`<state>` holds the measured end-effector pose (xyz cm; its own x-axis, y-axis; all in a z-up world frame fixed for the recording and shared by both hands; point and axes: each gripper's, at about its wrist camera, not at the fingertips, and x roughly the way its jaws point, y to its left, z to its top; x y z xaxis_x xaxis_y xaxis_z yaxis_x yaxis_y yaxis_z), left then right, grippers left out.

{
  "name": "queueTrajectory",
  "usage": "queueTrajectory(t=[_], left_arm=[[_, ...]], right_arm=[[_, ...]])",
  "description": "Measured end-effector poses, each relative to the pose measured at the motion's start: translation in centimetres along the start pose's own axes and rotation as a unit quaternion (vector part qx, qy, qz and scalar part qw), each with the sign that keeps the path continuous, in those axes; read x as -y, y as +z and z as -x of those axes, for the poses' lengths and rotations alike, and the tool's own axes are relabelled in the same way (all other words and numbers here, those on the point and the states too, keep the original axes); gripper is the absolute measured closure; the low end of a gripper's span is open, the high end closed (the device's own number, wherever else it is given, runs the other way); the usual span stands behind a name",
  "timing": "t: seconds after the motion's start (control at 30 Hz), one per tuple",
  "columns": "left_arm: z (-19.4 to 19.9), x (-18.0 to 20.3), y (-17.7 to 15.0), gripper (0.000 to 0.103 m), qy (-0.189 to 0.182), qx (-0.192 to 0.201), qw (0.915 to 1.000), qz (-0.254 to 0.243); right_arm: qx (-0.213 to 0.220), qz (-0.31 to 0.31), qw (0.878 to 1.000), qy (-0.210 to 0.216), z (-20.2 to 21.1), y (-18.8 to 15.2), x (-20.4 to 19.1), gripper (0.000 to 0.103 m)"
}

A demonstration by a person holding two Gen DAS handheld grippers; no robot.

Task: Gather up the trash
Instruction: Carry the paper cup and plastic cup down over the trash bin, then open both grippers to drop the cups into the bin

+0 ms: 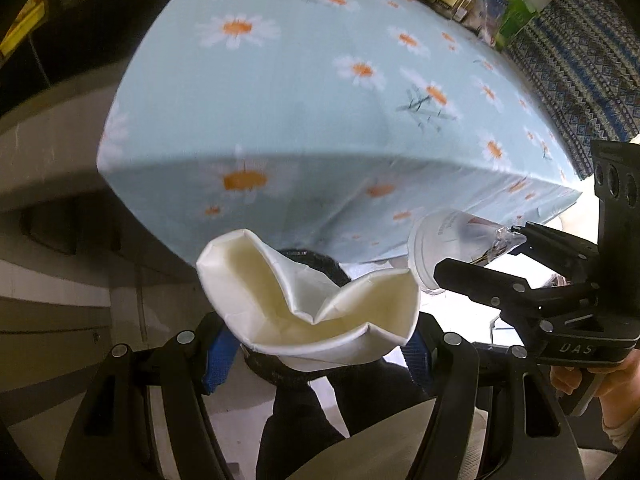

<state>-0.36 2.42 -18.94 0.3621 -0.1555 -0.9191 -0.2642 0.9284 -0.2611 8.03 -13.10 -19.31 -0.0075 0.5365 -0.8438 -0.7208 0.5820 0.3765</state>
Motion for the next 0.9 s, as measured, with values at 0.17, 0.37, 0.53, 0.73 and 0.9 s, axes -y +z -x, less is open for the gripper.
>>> queueTrajectory(t=[0.17,0.37,0.53,0.73,0.9], left_arm=[[-2.3,-0.7,-1.0,0.036,0.001,-0.025,0.9996,0.013],[-4.9,-1.5,-2.0,0.036,0.004,-0.055,0.9982,0.023],[-6.5,-2.0,-2.5,0.036,0.001,-0.073,0.9969,0.029],[-7.8,-2.4,-2.7,0.036,-0.002,-0.086,0.9957,0.033],[-8.7,-2.5,-2.5,0.034,-0.007,-0.096,0.9944,0.044]], right_arm=[[-0.023,-0.010,1.000,0.002,-1.9,-1.2,0.4,0.040],[-0.046,-0.022,0.999,0.006,-3.9,-2.3,1.1,0.040],[-0.062,-0.030,0.998,0.004,-5.4,-2.9,1.5,0.040],[-0.072,-0.037,0.997,0.003,-6.5,-3.1,2.0,0.040],[-0.075,-0.045,0.996,0.009,-7.2,-2.8,2.3,0.040]])
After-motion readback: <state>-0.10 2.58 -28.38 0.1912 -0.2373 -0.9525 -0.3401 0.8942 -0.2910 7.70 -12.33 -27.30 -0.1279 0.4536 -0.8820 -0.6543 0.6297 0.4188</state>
